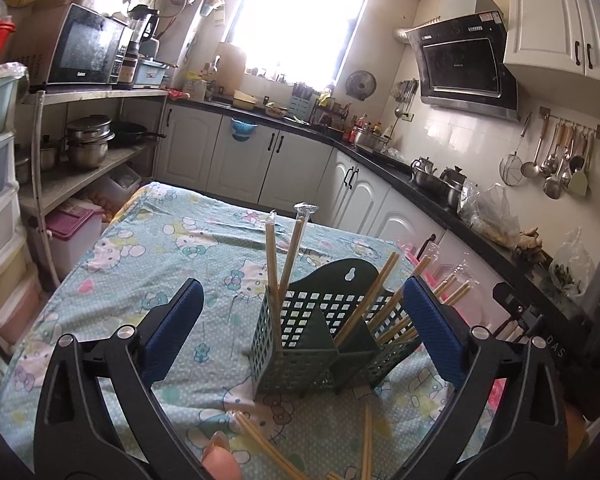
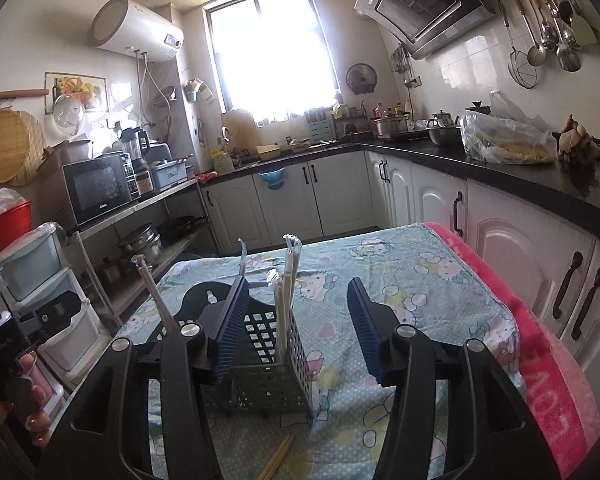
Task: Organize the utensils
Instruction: 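Withdraw both tools from the caddy toward the loose chopsticks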
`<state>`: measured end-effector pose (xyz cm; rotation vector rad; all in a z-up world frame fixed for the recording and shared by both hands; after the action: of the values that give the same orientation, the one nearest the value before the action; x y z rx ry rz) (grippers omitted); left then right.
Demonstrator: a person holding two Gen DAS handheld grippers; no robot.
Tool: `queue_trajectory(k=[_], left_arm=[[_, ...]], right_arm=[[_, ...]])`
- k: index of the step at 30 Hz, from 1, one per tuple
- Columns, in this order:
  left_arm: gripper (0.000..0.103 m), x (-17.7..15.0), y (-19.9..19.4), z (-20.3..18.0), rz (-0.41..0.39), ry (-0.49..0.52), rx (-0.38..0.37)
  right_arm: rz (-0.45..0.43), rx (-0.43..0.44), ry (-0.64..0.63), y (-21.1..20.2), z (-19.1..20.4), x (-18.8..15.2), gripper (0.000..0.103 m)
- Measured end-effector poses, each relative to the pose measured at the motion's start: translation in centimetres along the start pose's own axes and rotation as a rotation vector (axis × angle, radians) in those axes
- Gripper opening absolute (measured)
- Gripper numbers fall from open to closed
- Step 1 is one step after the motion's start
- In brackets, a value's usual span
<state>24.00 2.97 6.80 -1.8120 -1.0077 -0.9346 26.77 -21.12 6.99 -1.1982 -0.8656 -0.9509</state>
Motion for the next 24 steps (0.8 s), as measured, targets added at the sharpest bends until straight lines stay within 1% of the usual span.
queue_trajectory(k=[4, 10, 24], left_arm=[[0.092, -0.5, -0.4, 0.3, 0.007, -0.010, 0.003], [0.092, -1.4, -0.7, 0.7, 0.024, -0.026, 0.011], [0.092, -4.4, -0.4, 2.0, 0.101, -0.053, 0.047]], right_arm=[[0.010, 0.012, -0.011, -0.5, 0.1, -0.3, 0.054], [0.049, 0.024, -0.028, -0.7, 0.4, -1.5, 0.056], [0.151, 0.050, -0.109, -0.7, 1.6, -5.5, 0.056]])
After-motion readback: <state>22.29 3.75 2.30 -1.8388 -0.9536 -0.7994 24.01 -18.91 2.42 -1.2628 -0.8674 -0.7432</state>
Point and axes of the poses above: each gripper's, at about its wrist camera, not at the fingertips, and y roughly the way its jaws point, z to its left, x to its top, the point moved 8 cm from there along y, roughly the way its jaws point, and after that the axes turned 10 degrees about -x, right-handed, at the moved point
